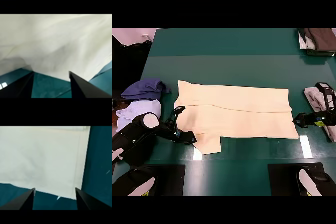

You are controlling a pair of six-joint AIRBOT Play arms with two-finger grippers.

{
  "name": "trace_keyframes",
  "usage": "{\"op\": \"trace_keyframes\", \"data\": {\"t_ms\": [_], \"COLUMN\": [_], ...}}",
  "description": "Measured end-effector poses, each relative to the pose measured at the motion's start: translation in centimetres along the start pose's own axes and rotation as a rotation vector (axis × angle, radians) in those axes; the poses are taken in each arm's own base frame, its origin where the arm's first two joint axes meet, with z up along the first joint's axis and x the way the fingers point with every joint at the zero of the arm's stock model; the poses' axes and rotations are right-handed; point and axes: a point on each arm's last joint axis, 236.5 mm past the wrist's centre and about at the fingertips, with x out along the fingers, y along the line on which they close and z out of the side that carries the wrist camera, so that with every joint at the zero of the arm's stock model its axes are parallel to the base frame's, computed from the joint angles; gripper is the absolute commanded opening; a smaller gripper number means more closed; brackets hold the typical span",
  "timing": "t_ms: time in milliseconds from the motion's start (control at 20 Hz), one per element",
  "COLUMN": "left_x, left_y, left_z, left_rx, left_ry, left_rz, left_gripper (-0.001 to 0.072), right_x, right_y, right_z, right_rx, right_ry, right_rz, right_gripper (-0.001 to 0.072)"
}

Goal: Fold the shirts.

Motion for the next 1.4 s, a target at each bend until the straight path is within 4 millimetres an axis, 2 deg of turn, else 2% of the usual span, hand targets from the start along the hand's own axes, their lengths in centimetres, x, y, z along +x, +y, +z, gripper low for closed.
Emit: {"op": "trace_keyframes", "data": {"t_ms": [300, 450, 500, 550, 600, 650, 750, 950, 1050, 1250, 1400], "left_x": [0.3, 0.3, 0.3, 0.4, 0.4, 0.4, 0.4, 0.3, 0.1, -1.0, -1.6], "left_y": [0.0, 0.0, 0.1, 0.2, 0.2, 0.2, 0.2, 0.2, 0.0, -0.9, -1.2], "left_z": [-0.6, -0.3, -0.1, 0.2, 0.3, 0.5, 0.7, 1.2, 1.1, -0.2, -1.1], "left_rx": [-0.003, -0.011, -0.017, -0.02, -0.023, -0.025, -0.027, -0.027, -0.016, 0.041, 0.069], "left_ry": [0.022, 0.007, -0.004, -0.013, -0.021, -0.027, -0.035, -0.055, -0.051, -0.011, 0.016], "left_rz": [0.008, 0.012, 0.013, 0.017, 0.018, 0.018, 0.018, 0.018, 0.014, -0.002, -0.004], "left_gripper": [0.0505, 0.0485, 0.0355, 0.0271, 0.0272, 0.0209, 0.002, 0.0023, 0.0023, 0.0023, 0.0024], "right_x": [0.0, 0.0, 0.0, 0.0, 0.0, 0.0, 0.0, 0.0, 0.1, 1.6, 3.7], "right_y": [0.1, 0.1, 0.1, 0.1, 0.1, 0.1, 0.1, 0.0, -0.7, -3.6, -4.6], "right_z": [-0.2, -0.2, -0.2, -0.2, -0.2, -0.2, -0.3, -0.5, -1.0, -3.2, -5.5], "right_rx": [0.0, 0.0, 0.0, 0.0, 0.0, 0.0, 0.0, 0.004, 0.032, 0.19, 0.291], "right_ry": [0.006, 0.009, 0.008, 0.009, 0.009, 0.009, 0.009, 0.019, 0.045, 0.141, 0.229], "right_rz": [0.002, 0.002, 0.002, 0.003, 0.002, 0.002, 0.002, 0.0, -0.01, -0.005, 0.033], "right_gripper": [0.0581, 0.0581, 0.0581, 0.0581, 0.0581, 0.0581, 0.0581, 0.0581, 0.0582, 0.0582, 0.0582]}}
